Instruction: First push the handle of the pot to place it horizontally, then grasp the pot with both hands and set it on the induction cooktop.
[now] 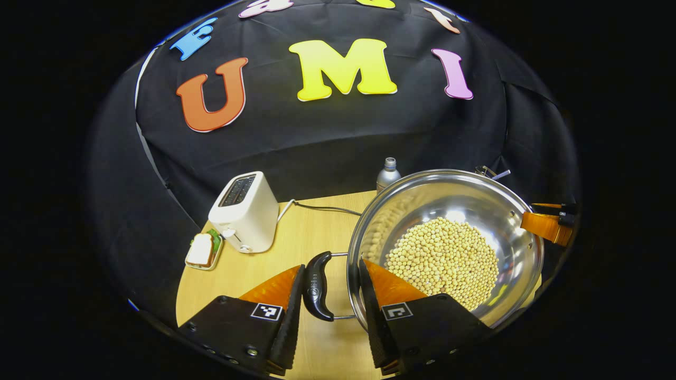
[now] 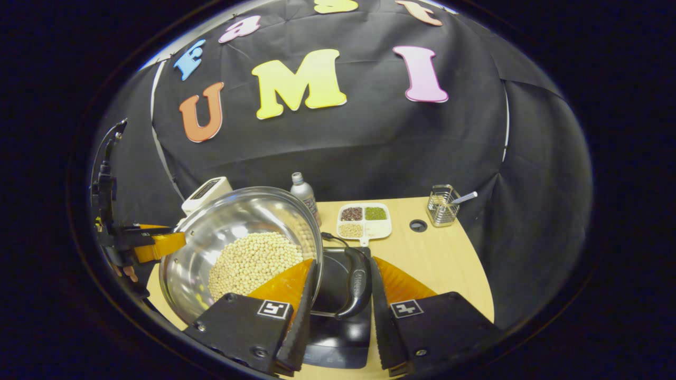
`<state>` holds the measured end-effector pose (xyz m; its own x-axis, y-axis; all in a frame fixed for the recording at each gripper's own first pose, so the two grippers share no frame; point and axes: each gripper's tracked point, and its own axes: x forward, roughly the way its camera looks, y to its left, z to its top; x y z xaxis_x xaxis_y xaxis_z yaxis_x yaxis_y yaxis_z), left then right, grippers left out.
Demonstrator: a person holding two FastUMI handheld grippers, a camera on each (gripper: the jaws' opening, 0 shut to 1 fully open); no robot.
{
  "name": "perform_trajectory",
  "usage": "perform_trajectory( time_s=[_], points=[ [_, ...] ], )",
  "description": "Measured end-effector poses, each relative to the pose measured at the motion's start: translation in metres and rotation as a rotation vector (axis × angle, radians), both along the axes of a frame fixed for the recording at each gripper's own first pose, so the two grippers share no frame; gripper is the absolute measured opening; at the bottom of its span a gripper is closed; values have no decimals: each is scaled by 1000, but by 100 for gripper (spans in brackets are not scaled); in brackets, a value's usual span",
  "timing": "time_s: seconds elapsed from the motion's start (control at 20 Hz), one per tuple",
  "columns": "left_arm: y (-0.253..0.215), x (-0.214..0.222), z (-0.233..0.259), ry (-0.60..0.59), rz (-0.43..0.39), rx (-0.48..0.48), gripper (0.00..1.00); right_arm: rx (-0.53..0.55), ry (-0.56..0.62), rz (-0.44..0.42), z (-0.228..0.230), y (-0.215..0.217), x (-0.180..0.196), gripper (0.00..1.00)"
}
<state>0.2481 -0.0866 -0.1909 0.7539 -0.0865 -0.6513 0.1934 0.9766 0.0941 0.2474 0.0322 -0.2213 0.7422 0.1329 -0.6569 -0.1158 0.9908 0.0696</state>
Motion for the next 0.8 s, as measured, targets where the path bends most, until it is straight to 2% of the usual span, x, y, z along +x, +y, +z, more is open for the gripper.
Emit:
perform_trajectory(
  time_s=[0.25, 0.4, 0.75, 0.8],
  points=[
    [-16, 11, -30, 25, 4, 5, 54, 29, 42, -14, -34, -19, 11, 53],
    [-24, 15, -50, 48, 4, -10, 54, 40, 62, -25, -54, -26, 19, 55],
    [-41, 28, -107, 93, 2, -57, 53, 64, 108, -64, -101, -46, 26, 53],
    [-43, 39, -98, 22, -15, -72, 53, 89, 106, -78, -100, -48, 24, 53]
  ],
)
